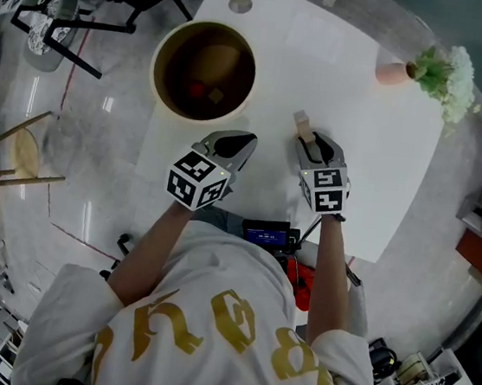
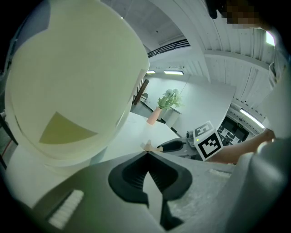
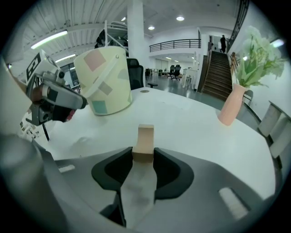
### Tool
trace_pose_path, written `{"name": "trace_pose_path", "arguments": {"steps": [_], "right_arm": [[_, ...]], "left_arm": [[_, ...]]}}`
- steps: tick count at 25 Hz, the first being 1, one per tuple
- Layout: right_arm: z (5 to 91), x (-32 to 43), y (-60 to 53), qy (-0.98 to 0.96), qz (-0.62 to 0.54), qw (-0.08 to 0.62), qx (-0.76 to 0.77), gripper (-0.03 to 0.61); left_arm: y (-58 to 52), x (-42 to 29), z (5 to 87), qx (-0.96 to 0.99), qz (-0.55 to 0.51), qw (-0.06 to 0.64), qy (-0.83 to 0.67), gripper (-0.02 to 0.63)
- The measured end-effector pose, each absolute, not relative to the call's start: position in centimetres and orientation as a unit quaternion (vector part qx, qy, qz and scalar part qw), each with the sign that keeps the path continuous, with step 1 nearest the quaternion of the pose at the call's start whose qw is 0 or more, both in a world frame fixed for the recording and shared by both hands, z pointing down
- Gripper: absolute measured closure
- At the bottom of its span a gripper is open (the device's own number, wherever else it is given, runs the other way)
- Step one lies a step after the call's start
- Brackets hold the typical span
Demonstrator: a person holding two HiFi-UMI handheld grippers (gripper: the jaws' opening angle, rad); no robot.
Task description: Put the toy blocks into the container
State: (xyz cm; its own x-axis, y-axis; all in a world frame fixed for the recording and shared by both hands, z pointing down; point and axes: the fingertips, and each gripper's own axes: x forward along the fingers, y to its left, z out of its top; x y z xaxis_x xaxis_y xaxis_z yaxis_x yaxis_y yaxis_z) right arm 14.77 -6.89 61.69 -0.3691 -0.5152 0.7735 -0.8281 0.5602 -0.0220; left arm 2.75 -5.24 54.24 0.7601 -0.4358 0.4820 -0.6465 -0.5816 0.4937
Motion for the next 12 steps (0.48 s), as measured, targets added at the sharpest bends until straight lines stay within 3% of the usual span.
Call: {"name": "trace_pose_path", "arguments": {"steps": [12], "right_arm": [[58.9, 14.8, -6.6, -0.807, 0.21, 0.34, 0.435, 0.41]], "left_arm": [[-5.1, 1.8, 52.9, 0.878, 0.148, 0.323, -0.322, 0.612]]}}
